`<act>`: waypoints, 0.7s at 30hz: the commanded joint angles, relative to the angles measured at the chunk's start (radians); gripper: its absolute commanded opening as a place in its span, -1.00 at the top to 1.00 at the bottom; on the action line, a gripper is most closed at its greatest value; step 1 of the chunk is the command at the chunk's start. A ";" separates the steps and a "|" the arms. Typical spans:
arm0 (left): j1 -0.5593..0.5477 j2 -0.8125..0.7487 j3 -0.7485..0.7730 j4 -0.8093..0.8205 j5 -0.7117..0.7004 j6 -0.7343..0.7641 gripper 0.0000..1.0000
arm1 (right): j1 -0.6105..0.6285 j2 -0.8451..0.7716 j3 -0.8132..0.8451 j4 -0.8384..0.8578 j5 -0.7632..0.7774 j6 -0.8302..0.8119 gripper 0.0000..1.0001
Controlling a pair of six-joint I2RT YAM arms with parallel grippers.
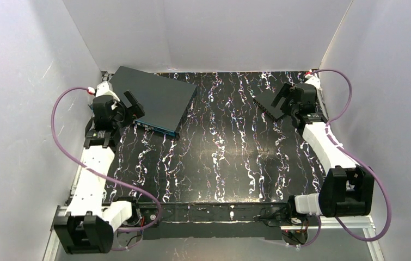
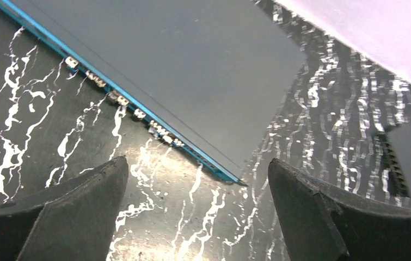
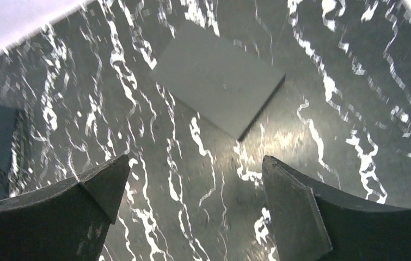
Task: Pull the plug from the switch port
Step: Move the switch port to the center of the board.
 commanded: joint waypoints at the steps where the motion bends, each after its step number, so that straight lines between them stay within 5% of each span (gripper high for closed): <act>1: 0.000 -0.104 -0.002 -0.062 0.125 -0.057 -0.99 | -0.005 0.033 0.034 -0.116 -0.060 0.054 -1.00; 10: -0.001 -0.146 -0.004 -0.249 0.241 -0.222 -0.99 | 0.013 0.109 0.033 -0.087 -0.356 -0.025 -1.00; 21: 0.002 -0.206 -0.120 -0.310 0.327 -0.398 -0.99 | 0.322 0.324 0.129 -0.052 -0.436 -0.204 -1.00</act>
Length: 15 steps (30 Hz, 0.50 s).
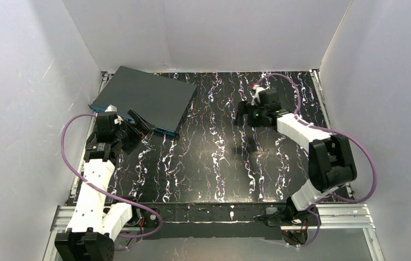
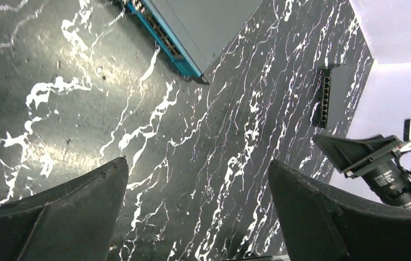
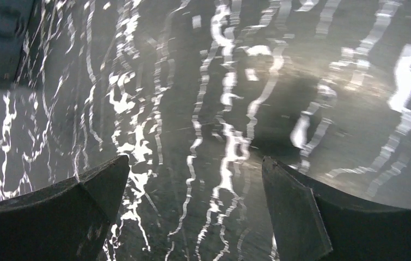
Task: Pull the plug from the switch port
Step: Move the switch port to the center of the board.
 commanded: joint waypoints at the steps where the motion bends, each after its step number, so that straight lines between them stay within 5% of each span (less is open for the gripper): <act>1: 0.001 -0.044 -0.037 -0.030 0.078 -0.083 -0.99 | 0.135 0.086 0.096 0.043 -0.059 -0.113 -1.00; 7: 0.000 -0.043 -0.006 -0.082 0.093 -0.082 -0.99 | 0.350 0.254 0.232 0.038 -0.059 -0.175 -1.00; 15: 0.000 -0.061 0.033 -0.133 0.086 -0.038 -0.99 | 0.547 0.522 0.518 -0.008 -0.081 -0.192 -0.63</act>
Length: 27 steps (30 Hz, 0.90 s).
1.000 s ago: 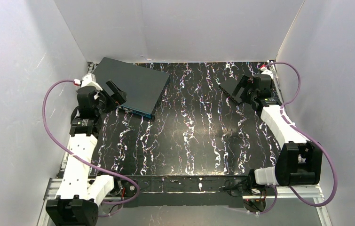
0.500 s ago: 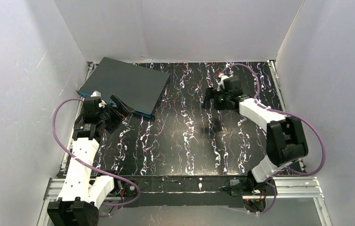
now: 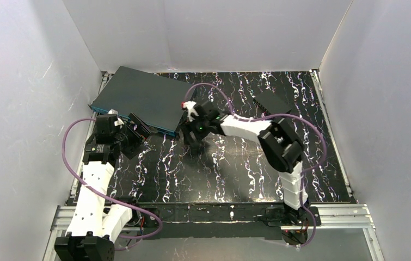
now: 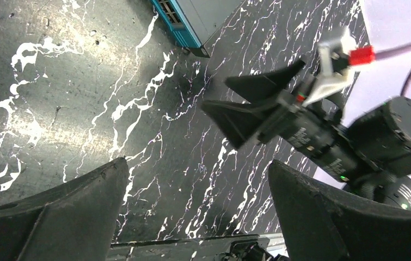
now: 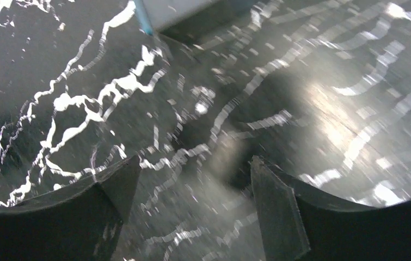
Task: Pull the plug from the switch port
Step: Move the switch port to the center of the board.
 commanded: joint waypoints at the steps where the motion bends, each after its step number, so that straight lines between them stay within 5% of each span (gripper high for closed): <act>1: 0.000 -0.039 0.048 -0.047 0.021 0.033 -0.99 | 0.072 0.126 0.171 -0.034 -0.007 -0.033 -0.61; 9: 0.001 -0.042 0.090 -0.088 0.013 0.061 -0.99 | 0.091 0.235 0.292 -0.022 0.069 -0.008 -0.51; 18: 0.001 -0.035 0.124 -0.126 -0.010 0.086 -0.99 | 0.107 0.369 0.468 -0.107 0.027 -0.037 -0.15; 27: 0.002 -0.049 0.108 -0.133 -0.007 0.068 -0.99 | 0.111 0.355 0.475 -0.126 0.056 -0.100 0.58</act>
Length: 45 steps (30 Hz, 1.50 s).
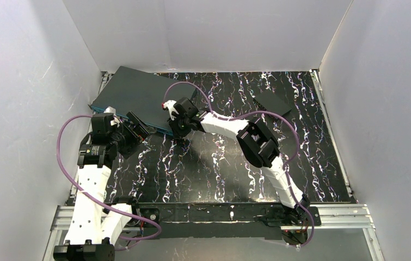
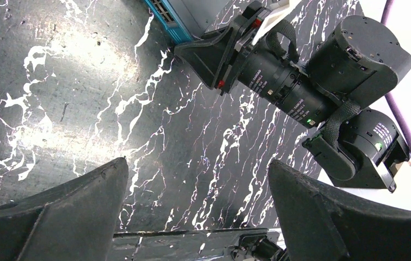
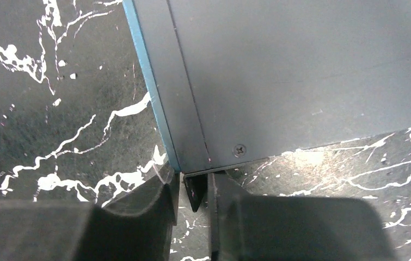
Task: Pull the plug from the switch port
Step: Move the switch port to the center of the board.
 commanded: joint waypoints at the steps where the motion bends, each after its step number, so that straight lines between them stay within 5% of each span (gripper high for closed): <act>1: 0.001 -0.016 0.013 -0.029 0.003 0.002 -0.99 | 0.009 0.016 0.020 -0.019 0.005 -0.043 0.71; 4: 0.001 -0.016 0.008 -0.031 0.006 0.000 -0.99 | 0.009 0.014 0.024 -0.025 0.014 -0.054 0.97; 45: 0.001 0.015 -0.022 -0.019 0.010 -0.003 -0.99 | -0.001 -0.383 -0.426 -0.087 -0.035 -0.211 0.97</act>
